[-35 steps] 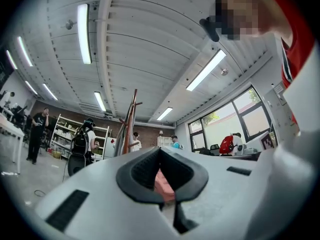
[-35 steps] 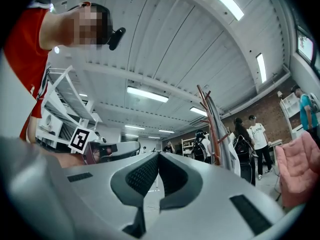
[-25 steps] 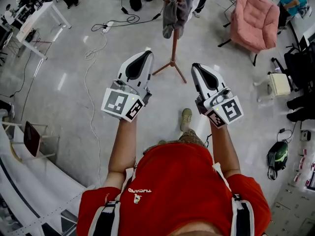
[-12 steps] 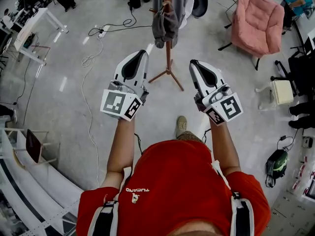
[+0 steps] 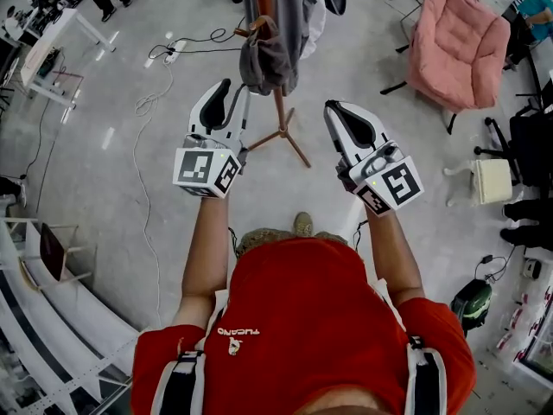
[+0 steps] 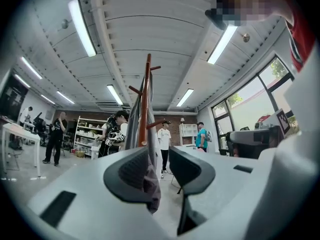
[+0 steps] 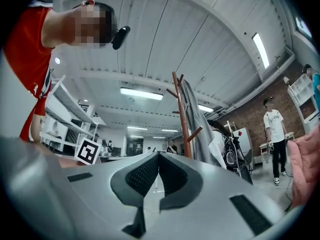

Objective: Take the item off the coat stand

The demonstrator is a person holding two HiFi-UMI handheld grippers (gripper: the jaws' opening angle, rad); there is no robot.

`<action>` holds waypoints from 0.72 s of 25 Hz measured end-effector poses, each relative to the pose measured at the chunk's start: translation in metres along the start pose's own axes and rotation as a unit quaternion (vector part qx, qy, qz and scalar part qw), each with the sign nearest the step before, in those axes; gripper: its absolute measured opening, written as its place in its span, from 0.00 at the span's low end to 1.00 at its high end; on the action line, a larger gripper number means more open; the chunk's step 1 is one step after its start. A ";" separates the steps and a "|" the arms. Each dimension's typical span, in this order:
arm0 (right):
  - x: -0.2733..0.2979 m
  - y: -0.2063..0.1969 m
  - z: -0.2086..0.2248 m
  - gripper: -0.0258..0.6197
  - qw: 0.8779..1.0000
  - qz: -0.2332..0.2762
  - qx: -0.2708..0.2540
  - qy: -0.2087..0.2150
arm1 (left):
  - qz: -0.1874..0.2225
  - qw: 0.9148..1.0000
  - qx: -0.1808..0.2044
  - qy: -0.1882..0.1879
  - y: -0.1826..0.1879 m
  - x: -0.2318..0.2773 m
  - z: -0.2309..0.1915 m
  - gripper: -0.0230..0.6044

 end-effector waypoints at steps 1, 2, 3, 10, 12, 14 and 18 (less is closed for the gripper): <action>0.001 -0.003 0.005 0.08 1.000 -0.001 0.001 0.002 | -0.005 1.000 0.003 0.007 -0.005 0.008 -0.002 0.25; 0.002 -0.006 0.010 0.08 1.000 -0.002 0.003 0.003 | -0.011 1.000 0.006 0.012 -0.010 0.015 -0.005 0.28; 0.003 -0.009 0.014 0.08 1.000 -0.003 0.006 0.003 | -0.017 1.000 0.010 0.017 -0.014 0.022 -0.008 0.30; 0.016 -0.026 0.038 0.08 1.000 -0.022 0.008 -0.010 | -0.061 0.997 0.033 0.037 -0.046 0.076 -0.041 0.38; 0.019 -0.030 0.044 0.08 0.999 -0.028 0.007 -0.021 | -0.074 0.996 0.037 0.039 -0.057 0.089 -0.051 0.38; 0.022 -0.033 0.048 0.08 0.999 -0.033 0.005 -0.029 | -0.088 0.995 0.037 0.042 -0.068 0.099 -0.061 0.39; 0.026 -0.040 0.052 0.08 0.998 -0.048 0.002 -0.045 | -0.111 0.992 0.033 0.043 -0.088 0.119 -0.076 0.39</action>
Point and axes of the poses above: the fingertips, and each gripper's own axes: x forward along the fingers, z to its right, y out of its top, the point moved 4 cm from there along -x, backward along the fingers, and after that the axes turned 11 degrees about -x, right-handed, at the moved point
